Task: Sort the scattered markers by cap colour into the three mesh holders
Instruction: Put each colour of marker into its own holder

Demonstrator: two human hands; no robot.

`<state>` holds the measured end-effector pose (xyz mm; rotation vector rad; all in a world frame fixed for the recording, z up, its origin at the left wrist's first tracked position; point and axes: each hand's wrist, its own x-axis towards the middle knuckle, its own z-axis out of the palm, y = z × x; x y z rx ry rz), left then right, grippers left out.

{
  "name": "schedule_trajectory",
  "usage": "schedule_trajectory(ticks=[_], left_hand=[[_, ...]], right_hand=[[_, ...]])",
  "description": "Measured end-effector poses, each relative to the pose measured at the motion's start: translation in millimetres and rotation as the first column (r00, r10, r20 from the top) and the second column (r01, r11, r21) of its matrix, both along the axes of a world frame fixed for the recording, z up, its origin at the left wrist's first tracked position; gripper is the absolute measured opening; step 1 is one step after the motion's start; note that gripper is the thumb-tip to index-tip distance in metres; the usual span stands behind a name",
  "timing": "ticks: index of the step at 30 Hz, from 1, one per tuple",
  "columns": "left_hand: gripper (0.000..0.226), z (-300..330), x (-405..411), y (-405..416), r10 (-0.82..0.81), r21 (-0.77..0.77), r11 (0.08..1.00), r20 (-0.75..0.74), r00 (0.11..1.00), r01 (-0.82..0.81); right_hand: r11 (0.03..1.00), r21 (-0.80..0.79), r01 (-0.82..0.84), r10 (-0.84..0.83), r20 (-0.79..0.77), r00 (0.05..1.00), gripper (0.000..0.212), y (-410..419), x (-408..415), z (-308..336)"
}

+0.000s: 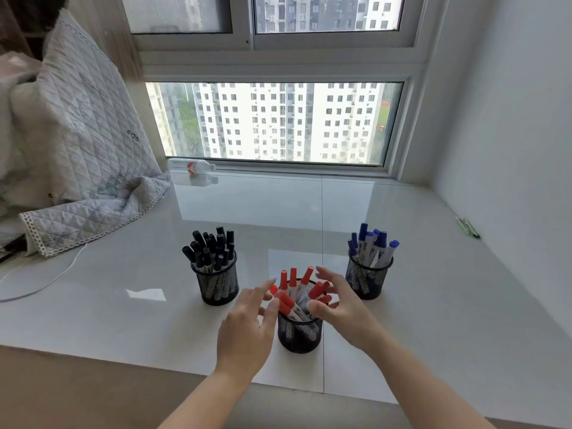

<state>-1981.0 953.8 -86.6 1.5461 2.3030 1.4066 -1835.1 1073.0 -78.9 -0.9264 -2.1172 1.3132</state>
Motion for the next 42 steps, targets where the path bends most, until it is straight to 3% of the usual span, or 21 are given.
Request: schedule_trajectory(ticks=[3, 8, 13, 20, 24, 28, 33, 35, 37, 40, 42], left_hand=[[0.027, -0.5, -8.4, 2.2, 0.007, 0.007, 1.0, 0.106, 0.994, -0.008], [0.016, 4.2, -23.0, 13.8, -0.107, -0.076, 0.989, 0.201, 0.974, 0.125], [0.009, 10.3, -31.0, 22.8, -0.148, -0.157, 0.971, 0.205, 0.968, 0.181], [0.017, 14.5, -31.2, 28.5, -0.177, -0.216, 0.951, 0.206, 0.962, 0.221], [0.008, 16.9, -29.9, 30.6, -0.174, -0.231, 0.945, 0.242, 0.955, 0.231], [0.008, 24.7, -34.8, 28.2, -0.071, -0.071, 0.994, 0.178, 0.981, 0.085], [0.008, 42.2, -48.2, 23.9, 0.029, 0.167, 0.982, 0.304, 0.952, -0.083], [0.01, 49.5, -52.2, 22.7, 0.047, 0.24, 0.956, 0.447, 0.893, -0.17], [0.014, 54.3, -54.7, 23.0, 0.032, 0.256, 0.932, 0.647, 0.762, -0.257], [0.014, 55.5, -50.6, 23.0, -0.107, 0.228, 0.938, 0.906, 0.41, -0.26], [0.016, 54.3, -44.5, 22.1, -0.198, 0.238, 0.95, 0.96, 0.199, -0.201]], right_hand=[[0.998, 0.065, -0.005, 0.003, 0.028, 1.0, 0.106, -5.3, 1.7, -11.8], [0.997, -0.032, 0.075, -0.075, -0.013, 0.997, 0.119, -8.8, -6.8, -27.6], [0.984, -0.134, 0.117, -0.126, -0.054, 0.991, 0.082, -14.7, -19.1, -38.4], [0.979, -0.132, 0.152, -0.166, -0.095, 0.982, 0.076, -15.6, -27.5, -38.6], [0.977, -0.12, 0.175, -0.184, -0.063, 0.981, 0.073, -16.7, -28.1, -35.9], [0.977, -0.084, 0.196, -0.199, -0.021, 0.98, 0.07, -19.6, -27.5, -31.1], [0.973, -0.104, 0.205, -0.208, -0.018, 0.978, 0.068, -23.3, -27.9, -27.3], [0.969, -0.11, 0.221, -0.225, -0.021, 0.974, 0.066, -24.9, -28.5, -26.0], [0.967, -0.117, 0.226, -0.23, -0.022, 0.973, 0.064, -26.4, -28.8, -25.2], [0.967, -0.121, 0.224, -0.228, -0.017, 0.974, 0.063, -27.8, -28.7, -25.0], [0.965, -0.114, 0.238, -0.241, -0.013, 0.971, 0.064, -27.9, -29.1, -25.0]])
